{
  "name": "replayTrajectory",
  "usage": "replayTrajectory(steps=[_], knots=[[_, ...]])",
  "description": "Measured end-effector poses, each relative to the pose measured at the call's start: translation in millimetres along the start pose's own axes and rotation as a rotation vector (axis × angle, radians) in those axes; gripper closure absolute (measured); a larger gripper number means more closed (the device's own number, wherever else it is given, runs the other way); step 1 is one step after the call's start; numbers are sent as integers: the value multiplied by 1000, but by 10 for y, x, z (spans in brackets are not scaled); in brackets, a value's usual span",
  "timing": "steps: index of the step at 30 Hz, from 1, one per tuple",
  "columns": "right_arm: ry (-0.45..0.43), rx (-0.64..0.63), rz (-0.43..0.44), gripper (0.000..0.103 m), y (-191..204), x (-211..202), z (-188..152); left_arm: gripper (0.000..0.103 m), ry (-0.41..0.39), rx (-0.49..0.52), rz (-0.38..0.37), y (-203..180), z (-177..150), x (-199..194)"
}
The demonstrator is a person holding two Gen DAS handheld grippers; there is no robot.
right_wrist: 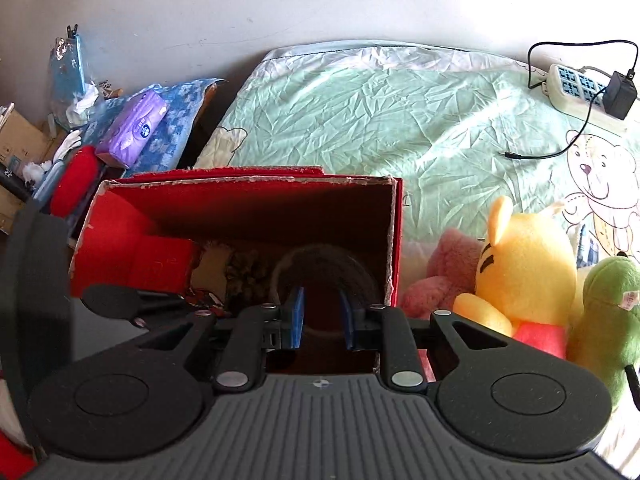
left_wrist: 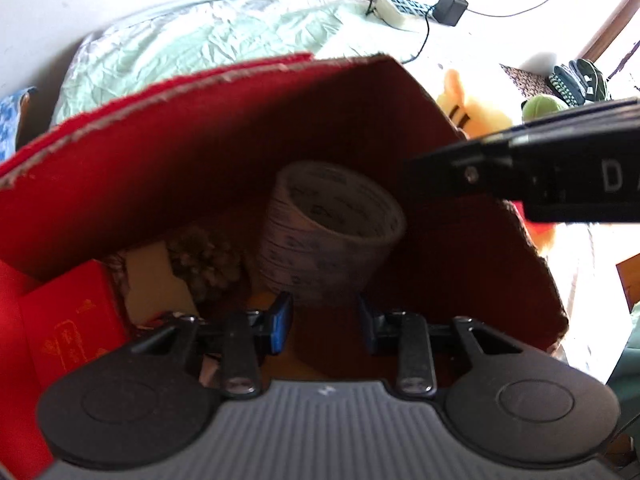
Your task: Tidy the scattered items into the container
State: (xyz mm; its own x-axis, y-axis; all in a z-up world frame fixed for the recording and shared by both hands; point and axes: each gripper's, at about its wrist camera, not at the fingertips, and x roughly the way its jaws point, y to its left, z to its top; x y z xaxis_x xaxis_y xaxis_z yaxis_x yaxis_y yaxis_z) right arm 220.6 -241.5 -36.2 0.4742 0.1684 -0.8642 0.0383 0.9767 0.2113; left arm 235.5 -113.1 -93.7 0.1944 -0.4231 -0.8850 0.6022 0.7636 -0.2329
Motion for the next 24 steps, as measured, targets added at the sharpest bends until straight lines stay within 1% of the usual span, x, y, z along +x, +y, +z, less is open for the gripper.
replayTrajectory(steps=[3,5,7,11,15,16,18,19,22,24], knots=[[-23,33,-15,81,-51,-44,-23,68,-21,-12,3,44,10,-89],[-43,65,-18,81,-97,-85,-20,65,-35,-22,27,86,16,-155],[-54,75,-17,81,-110,-122,-18,65,-45,-43,61,136,19,-206],[-68,97,-7,80,-78,-151,-68,52,-71,-100,108,215,-5,-268],[-89,92,-36,79,11,-128,-158,50,-84,-134,152,250,-47,-300],[-90,90,-40,79,32,-118,-184,48,-88,-141,167,252,-54,-303],[-84,87,-36,78,73,-91,-232,39,-98,-150,207,247,-63,-302],[-77,83,-35,78,95,-74,-253,38,-102,-154,228,244,-68,-301],[-53,67,-60,77,155,-9,-323,36,-105,-170,247,254,-73,-290],[-32,61,-60,77,172,38,-368,35,-105,-181,256,262,-75,-282]])
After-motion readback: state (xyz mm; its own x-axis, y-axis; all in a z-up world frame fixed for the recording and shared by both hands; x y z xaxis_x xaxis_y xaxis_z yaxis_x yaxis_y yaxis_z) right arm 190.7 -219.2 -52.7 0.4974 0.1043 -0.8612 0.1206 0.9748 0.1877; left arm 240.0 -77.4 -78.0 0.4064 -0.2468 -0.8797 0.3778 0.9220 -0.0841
